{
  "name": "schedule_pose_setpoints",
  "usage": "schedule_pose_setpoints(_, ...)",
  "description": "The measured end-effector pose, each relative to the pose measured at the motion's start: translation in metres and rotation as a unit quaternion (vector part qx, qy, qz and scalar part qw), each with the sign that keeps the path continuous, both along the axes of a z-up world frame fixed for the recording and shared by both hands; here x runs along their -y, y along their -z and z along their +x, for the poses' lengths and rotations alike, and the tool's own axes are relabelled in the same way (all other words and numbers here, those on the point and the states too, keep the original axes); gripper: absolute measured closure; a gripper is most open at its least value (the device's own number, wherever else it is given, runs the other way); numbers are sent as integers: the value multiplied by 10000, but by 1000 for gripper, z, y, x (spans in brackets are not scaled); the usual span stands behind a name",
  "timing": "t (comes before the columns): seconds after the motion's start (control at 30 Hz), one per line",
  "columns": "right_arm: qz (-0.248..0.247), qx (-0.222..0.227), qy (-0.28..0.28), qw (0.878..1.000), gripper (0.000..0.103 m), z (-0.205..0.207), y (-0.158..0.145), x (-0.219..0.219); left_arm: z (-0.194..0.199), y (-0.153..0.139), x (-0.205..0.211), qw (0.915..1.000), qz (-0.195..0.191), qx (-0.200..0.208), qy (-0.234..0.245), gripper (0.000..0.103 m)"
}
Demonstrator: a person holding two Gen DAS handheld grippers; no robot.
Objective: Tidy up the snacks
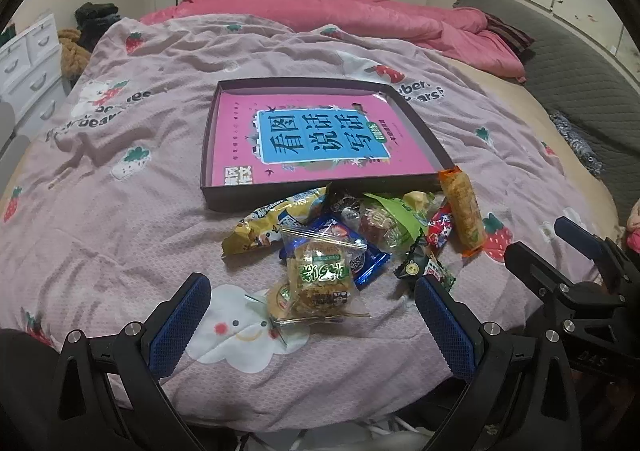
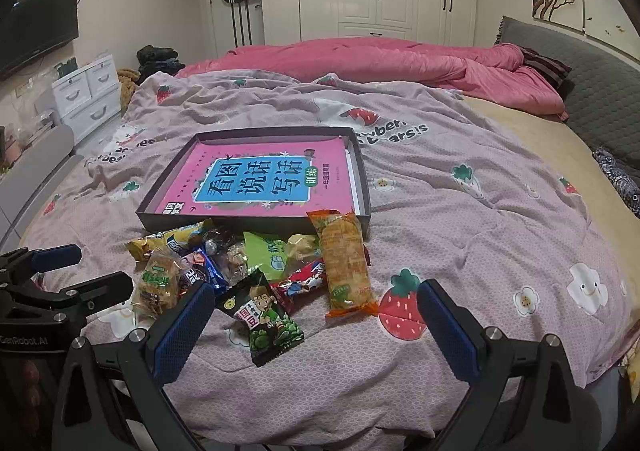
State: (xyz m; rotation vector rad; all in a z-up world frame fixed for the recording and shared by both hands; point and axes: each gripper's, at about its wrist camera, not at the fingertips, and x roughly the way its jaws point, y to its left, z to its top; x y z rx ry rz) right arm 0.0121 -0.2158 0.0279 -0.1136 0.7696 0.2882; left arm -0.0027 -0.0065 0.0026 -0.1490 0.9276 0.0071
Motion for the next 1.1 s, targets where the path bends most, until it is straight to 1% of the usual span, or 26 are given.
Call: schedule_pose_setpoints(1.1,-4,7,-12,10000,1,-1,-2,-1,0,1,1,9999,-91,-62,74,1)
